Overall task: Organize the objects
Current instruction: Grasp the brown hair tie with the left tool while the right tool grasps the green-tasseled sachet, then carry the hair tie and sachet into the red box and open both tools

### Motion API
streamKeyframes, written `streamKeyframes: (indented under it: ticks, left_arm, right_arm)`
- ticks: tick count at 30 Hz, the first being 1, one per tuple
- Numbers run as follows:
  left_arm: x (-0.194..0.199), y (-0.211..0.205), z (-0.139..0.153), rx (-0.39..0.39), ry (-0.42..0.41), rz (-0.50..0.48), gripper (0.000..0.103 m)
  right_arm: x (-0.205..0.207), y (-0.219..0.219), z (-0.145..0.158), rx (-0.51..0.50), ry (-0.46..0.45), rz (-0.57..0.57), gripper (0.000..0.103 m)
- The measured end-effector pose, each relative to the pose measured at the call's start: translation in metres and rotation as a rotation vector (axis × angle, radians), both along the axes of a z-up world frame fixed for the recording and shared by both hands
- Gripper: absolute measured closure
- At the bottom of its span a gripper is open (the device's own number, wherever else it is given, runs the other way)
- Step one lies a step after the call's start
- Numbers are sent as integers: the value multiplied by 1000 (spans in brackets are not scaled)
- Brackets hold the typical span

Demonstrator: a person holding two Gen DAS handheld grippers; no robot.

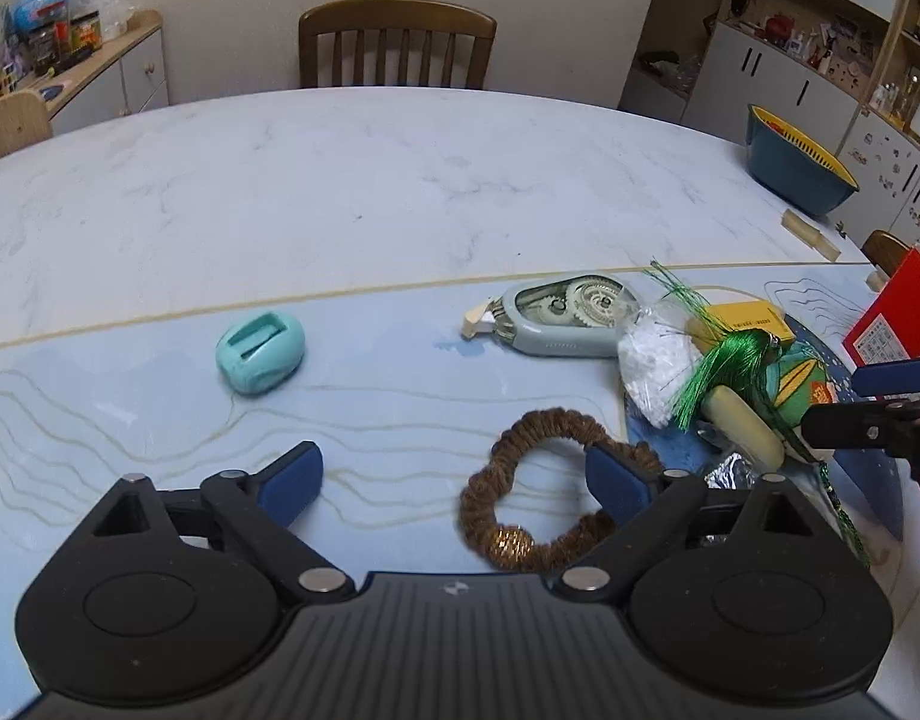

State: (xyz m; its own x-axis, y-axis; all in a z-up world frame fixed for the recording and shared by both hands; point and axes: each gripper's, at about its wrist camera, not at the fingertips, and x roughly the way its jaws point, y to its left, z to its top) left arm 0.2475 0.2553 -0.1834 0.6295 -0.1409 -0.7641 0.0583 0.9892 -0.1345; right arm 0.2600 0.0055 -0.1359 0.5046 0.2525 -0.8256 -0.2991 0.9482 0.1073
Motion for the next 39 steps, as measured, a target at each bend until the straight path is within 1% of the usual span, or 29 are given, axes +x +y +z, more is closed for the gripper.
streamKeyframes:
  ticks: [2, 3, 4, 6, 7, 9, 11, 13, 16, 17, 18, 23, 25, 28, 34, 39]
  left_arm:
    - [2, -4, 1, 10, -2, -34, 13]
    - [3, -7, 1, 21, -5, -51, 18]
    - [4, -10, 2, 31, -9, -70, 21]
    - [6, -15, 3, 47, -15, -95, 34]
    - [7, -17, 4, 47, -17, -107, 38]
    - [11, -20, 5, 38, -18, -132, 57]
    - [13, -23, 6, 25, -20, -158, 69]
    - [13, -28, 6, 39, -28, -169, 71]
    - [14, -30, 6, 35, -21, -170, 82]
    - [15, -31, 6, 45, -14, -164, 88]
    - [14, -31, 6, 51, -15, -160, 89]
    - [12, -31, 7, 42, -6, -147, 93]
    - [9, -30, 9, 30, -9, -137, 93]
    - [2, -28, 15, 19, -15, -128, 94]
    - [-12, -27, 36, -1, -33, -107, 94]
    - [-28, -29, 62, -25, -82, -92, 94]
  right_arm:
    - [2, 2, -2, 0, 7, 5, 17]
    - [4, 3, -3, 1, 11, 6, 18]
    - [5, 3, -4, 1, 14, 6, 18]
    - [5, 3, -6, 3, 17, 6, 21]
    - [6, 3, -6, 4, 20, 6, 21]
    - [7, 3, -8, 5, 24, 6, 23]
    - [7, 3, -8, 10, 24, 5, 24]
    - [7, 3, -8, 12, 23, 8, 26]
    - [5, 2, -7, 18, 20, 9, 32]
    - [5, 2, -6, 17, 16, 9, 35]
    - [4, 2, -6, 17, 15, 9, 38]
    - [-1, 5, -4, -12, -2, 19, 44]
    - [-5, 6, -2, -25, -18, 21, 45]
    - [-11, 1, 4, -10, -28, 17, 46]
    - [-30, -13, 28, 35, -66, 21, 47]
    - [-48, -24, 52, 40, -93, 35, 47]
